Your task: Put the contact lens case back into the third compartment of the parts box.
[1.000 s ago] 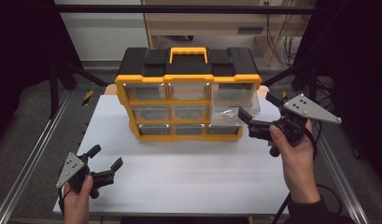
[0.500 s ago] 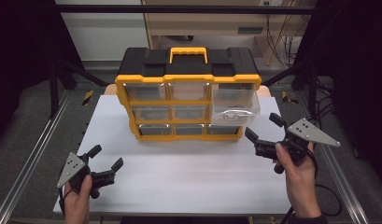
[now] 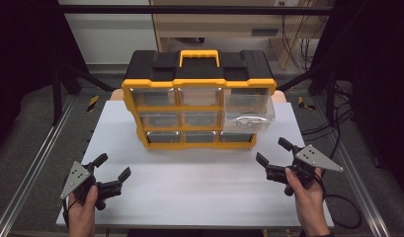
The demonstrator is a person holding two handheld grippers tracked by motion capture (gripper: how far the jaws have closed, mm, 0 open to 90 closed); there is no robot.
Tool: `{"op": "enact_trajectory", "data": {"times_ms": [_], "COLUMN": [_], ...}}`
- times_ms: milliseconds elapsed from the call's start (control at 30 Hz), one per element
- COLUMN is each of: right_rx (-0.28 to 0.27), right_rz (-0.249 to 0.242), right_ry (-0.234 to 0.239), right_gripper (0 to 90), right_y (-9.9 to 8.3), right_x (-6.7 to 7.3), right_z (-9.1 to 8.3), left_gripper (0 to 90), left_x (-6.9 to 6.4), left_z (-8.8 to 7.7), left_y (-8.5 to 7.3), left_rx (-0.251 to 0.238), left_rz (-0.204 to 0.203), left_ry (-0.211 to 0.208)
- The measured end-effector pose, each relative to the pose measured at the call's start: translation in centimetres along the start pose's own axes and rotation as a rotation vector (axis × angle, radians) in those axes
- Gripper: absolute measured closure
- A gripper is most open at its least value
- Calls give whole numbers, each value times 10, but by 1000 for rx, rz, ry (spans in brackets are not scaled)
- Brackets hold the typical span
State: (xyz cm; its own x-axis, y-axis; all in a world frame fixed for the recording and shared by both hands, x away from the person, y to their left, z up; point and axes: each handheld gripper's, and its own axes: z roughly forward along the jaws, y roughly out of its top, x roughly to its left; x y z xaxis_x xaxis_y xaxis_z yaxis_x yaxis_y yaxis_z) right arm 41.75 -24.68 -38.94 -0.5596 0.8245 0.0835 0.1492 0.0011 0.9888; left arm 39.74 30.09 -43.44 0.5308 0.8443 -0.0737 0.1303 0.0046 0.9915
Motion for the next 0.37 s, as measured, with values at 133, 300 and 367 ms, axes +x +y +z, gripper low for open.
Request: {"op": "enact_trajectory", "data": {"times_ms": [133,300,367], "right_rx": [-3,-28,-38], "right_rz": [4,-5,-19], "right_ry": [12,17,17], "right_gripper": [46,42,38], "right_y": [-13,-24,-26], "right_x": [0,1,3], "right_z": [5,6,5], "left_gripper": [12,12,12], "left_x": [0,-1,-1], "left_z": [0,-1,-2], "left_y": [1,2,2], "left_rx": [-9,-11,-11], "left_rz": [-1,0,2], "left_ry": [-5,-8,-10]}}
